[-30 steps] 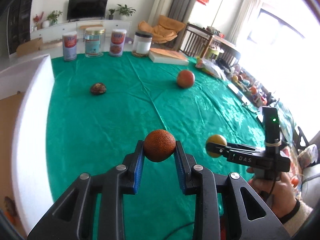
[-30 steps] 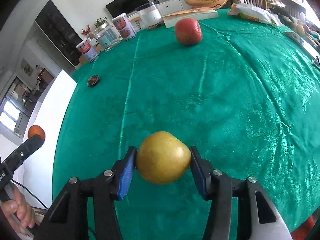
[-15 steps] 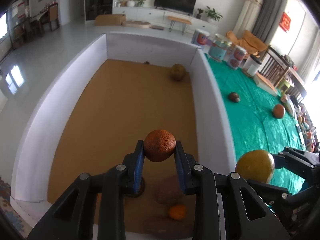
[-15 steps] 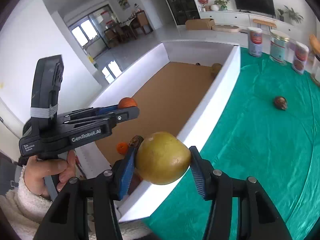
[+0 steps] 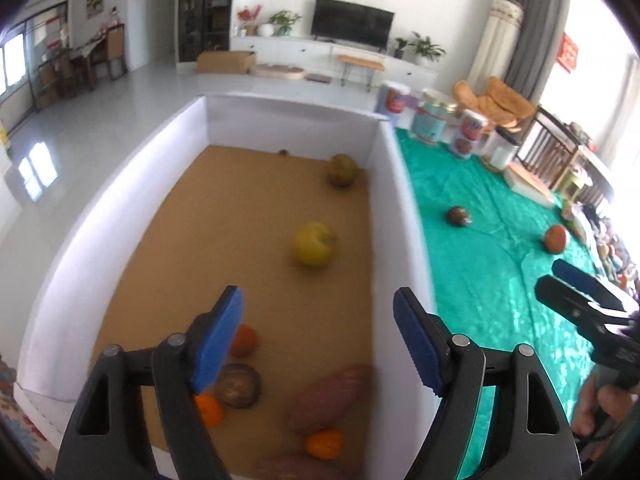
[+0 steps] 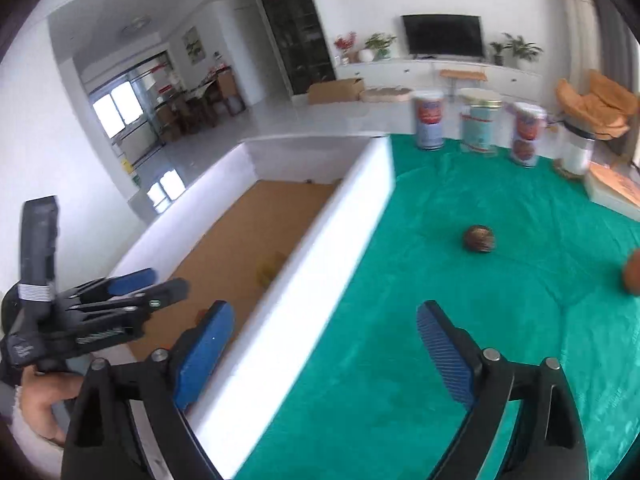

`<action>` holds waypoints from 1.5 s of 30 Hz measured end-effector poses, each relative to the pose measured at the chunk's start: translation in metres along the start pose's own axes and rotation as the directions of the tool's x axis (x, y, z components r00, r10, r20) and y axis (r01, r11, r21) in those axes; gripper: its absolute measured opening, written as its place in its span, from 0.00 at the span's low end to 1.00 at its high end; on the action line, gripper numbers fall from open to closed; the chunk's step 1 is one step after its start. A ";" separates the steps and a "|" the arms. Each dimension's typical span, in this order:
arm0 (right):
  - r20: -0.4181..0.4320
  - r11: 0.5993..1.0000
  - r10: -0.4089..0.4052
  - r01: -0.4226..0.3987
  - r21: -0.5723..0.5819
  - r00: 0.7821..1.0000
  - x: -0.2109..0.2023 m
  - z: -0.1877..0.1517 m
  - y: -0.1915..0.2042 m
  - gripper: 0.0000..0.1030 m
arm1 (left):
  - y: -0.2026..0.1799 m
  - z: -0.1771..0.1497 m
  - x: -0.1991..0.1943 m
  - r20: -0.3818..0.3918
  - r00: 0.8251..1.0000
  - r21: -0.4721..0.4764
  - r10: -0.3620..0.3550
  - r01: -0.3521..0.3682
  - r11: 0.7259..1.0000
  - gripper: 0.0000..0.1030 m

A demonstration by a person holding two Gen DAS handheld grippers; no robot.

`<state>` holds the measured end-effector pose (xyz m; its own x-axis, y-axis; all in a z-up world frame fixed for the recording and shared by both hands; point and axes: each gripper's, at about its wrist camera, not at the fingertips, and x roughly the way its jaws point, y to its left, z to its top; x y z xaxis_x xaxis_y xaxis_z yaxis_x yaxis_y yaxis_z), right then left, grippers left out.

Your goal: Organize fruits

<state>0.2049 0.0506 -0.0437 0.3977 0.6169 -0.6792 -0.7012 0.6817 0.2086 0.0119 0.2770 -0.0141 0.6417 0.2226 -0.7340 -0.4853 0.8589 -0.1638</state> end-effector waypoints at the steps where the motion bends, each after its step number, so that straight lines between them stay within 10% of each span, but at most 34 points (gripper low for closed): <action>1: 0.000 0.996 -0.073 0.073 0.047 0.997 -0.004 -0.010 -0.033 0.94 | -0.021 -0.002 -0.004 0.013 0.999 0.034 -0.039 0.039 0.999 0.83; 5: -0.131 0.874 -0.437 0.455 0.172 0.890 -0.012 -0.070 -0.167 0.95 | -0.117 -0.017 0.005 -0.019 0.975 0.194 -0.221 0.220 0.956 0.91; 9: -0.215 0.765 -0.557 0.596 0.243 0.802 -0.025 -0.102 -0.248 0.95 | -0.200 -0.032 0.057 -0.092 0.962 0.278 -0.256 0.271 0.922 0.91; 15: -0.196 0.758 -0.573 0.606 0.243 0.796 -0.002 -0.076 -0.279 1.00 | -0.265 -0.034 0.138 -0.103 0.974 0.291 -0.201 0.222 0.931 0.91; 17: -0.202 0.774 -0.515 0.553 0.308 0.833 0.009 -0.066 -0.298 1.00 | -0.275 -0.032 0.158 -0.091 0.981 0.300 -0.169 0.189 0.935 0.91; 23: -0.210 0.748 -0.539 0.578 0.326 0.816 0.026 -0.051 -0.321 1.00 | -0.277 -0.031 0.201 -0.103 0.993 0.314 -0.055 0.085 0.946 0.90; 45: -0.208 0.748 -0.539 0.578 0.326 0.816 0.026 -0.051 -0.322 1.00 | -0.279 -0.032 0.205 -0.128 0.990 0.322 -0.056 0.095 0.942 0.97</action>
<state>0.4105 -0.1731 -0.1644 0.5796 0.0541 -0.8131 -0.1023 0.9947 -0.0068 0.2600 0.0678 -0.1403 0.5866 0.1134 -0.8019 -0.2047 0.9788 -0.0114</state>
